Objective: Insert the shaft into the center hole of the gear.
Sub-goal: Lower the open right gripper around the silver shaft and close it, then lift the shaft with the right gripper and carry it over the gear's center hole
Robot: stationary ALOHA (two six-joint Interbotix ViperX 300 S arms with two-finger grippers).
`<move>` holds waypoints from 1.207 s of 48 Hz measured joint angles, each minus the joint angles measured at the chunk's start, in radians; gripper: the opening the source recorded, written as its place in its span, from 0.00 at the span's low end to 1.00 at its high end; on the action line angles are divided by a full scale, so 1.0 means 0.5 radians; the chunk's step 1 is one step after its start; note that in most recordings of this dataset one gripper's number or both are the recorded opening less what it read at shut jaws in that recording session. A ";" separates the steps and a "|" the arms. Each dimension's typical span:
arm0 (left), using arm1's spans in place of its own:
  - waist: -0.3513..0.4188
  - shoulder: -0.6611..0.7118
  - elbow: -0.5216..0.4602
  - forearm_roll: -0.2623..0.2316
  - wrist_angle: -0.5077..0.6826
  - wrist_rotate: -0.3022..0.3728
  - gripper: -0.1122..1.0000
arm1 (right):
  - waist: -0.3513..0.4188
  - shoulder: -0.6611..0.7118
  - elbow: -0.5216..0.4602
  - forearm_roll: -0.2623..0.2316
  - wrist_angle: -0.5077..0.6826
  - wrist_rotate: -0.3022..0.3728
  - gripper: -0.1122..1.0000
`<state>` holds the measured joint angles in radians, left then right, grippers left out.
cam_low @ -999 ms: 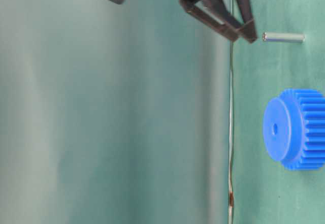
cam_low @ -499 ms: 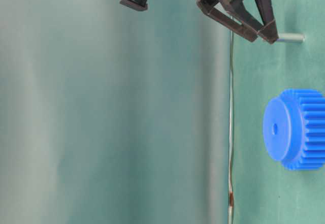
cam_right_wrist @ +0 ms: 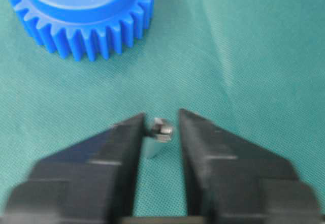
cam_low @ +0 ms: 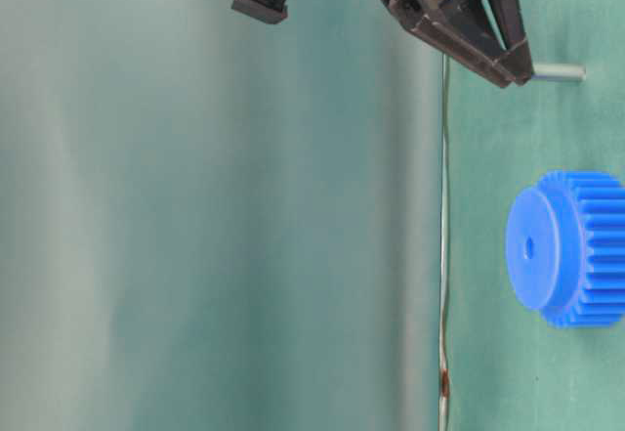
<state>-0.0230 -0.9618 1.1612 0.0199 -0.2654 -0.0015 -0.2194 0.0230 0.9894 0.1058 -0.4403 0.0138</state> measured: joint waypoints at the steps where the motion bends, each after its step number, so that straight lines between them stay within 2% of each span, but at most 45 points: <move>1: 0.000 0.000 0.000 0.003 0.000 0.000 0.10 | 0.000 0.000 0.000 0.003 0.000 0.003 0.25; 33: 0.000 0.000 0.000 0.000 0.012 0.000 0.10 | 0.006 -0.031 -0.009 0.000 0.028 -0.006 0.25; 49: 0.000 -0.006 0.000 0.000 0.012 0.000 0.10 | 0.006 -0.304 -0.086 0.000 0.347 -0.015 0.25; 58: 0.000 -0.003 0.000 0.003 0.018 -0.003 0.10 | 0.009 -0.313 -0.129 0.000 0.390 -0.012 0.25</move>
<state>-0.0230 -0.9633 1.1612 0.0215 -0.2562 -0.0031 -0.2148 -0.1335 0.9250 0.1058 -0.2454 0.0077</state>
